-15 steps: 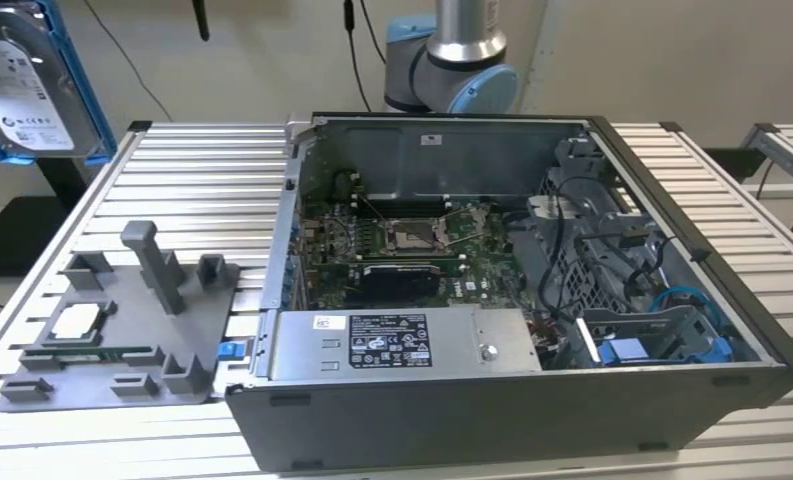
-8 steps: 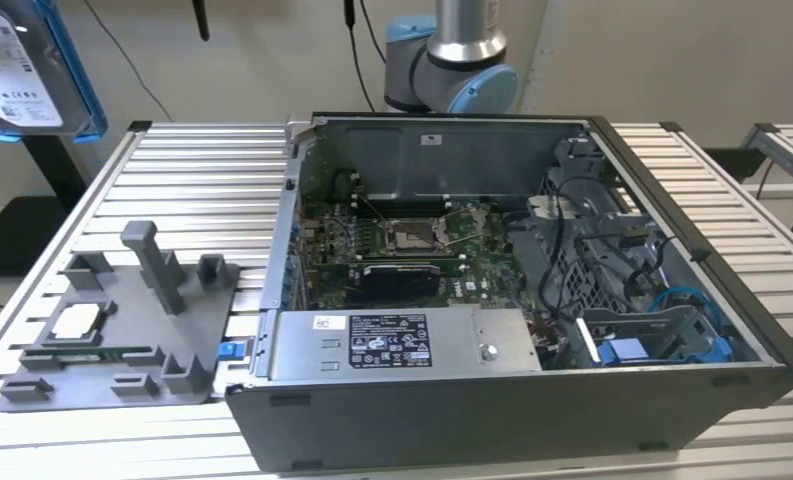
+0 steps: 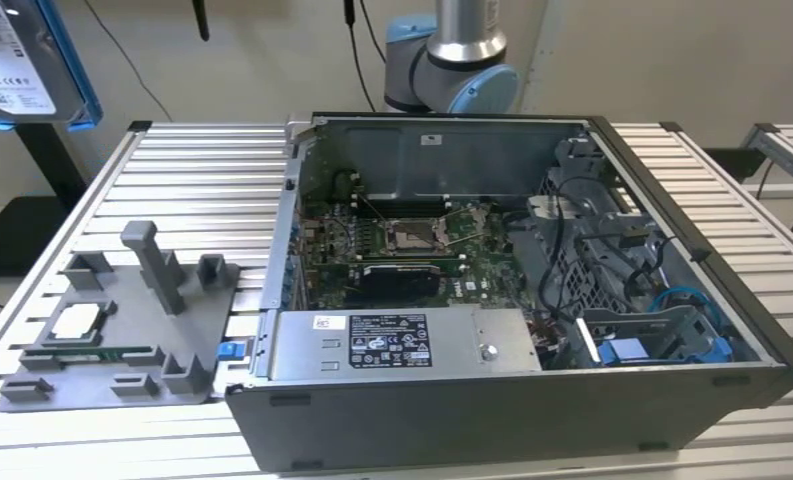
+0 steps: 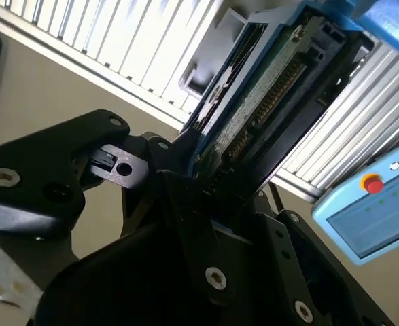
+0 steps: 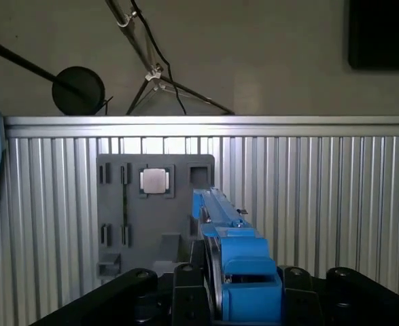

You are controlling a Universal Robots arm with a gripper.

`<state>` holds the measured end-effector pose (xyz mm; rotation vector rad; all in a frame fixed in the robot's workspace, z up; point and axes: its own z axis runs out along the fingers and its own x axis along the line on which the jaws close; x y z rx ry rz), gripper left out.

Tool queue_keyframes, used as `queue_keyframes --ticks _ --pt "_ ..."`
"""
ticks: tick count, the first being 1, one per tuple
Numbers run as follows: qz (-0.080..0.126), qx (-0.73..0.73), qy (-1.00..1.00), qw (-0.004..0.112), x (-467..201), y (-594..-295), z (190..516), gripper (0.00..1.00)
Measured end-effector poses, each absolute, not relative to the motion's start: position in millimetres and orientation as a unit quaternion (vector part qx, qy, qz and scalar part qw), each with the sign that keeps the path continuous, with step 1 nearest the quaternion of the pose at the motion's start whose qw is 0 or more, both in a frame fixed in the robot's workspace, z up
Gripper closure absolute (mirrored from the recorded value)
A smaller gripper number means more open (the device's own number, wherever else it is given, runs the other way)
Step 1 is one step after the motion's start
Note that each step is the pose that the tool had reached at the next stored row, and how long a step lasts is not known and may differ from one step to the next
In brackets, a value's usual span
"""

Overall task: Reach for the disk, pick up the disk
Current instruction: 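Pick up the disk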

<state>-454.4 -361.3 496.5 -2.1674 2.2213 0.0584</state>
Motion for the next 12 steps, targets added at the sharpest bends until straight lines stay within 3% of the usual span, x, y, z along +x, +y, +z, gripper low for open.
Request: queue_keyframes --ticks 12 --pt "0.019 -0.698 0.715 0.019 -454.2 -361.3 497.1 1.0"
